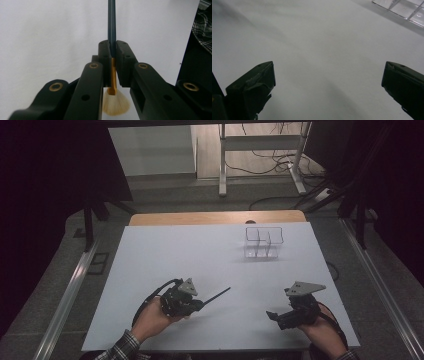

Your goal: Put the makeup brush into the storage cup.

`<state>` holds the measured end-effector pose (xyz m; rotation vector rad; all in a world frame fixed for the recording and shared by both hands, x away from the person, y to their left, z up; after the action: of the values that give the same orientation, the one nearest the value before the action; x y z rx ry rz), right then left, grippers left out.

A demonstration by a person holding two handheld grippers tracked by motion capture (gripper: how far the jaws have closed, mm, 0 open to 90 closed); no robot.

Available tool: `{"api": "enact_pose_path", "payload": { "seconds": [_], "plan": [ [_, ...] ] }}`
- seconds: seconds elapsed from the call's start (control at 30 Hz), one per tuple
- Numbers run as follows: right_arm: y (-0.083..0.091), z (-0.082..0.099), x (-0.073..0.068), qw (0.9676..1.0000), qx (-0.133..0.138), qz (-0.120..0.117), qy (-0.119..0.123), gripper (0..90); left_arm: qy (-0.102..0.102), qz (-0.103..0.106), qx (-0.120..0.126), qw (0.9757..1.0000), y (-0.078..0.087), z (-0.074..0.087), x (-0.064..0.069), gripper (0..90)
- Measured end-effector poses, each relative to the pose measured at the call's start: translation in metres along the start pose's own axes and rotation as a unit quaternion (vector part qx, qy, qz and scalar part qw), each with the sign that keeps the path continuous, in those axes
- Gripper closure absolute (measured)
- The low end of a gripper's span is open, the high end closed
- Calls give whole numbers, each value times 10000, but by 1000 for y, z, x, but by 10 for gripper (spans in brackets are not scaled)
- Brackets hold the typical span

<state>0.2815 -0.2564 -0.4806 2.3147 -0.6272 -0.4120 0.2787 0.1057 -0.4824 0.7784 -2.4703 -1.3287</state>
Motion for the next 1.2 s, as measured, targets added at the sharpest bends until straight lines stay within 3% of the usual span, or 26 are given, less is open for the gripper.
{"api": "enact_pose_path", "payload": {
  "seconds": [0.77,1.2],
  "plan": [
    [-16,-14,-14,9992,-83,-155,367,0,-301,188,9,9994,-7,-9,14,830],
    [-30,-26,-26,9970,-187,-313,676,0,-507,330,-44,9982,-10,-15,21,837]
  ]
}}
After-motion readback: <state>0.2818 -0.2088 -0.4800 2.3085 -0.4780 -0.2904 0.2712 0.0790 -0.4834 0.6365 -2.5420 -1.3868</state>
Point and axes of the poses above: each handheld gripper's, and its own axes: y roughly backward along the jaws, z roughly out of its underside, x roughly to its right, the point moved 1 cm from there along -y, roughly forward along the jaws, and after that the axes turned 10 degrees about -z, right-handed, at the moved point
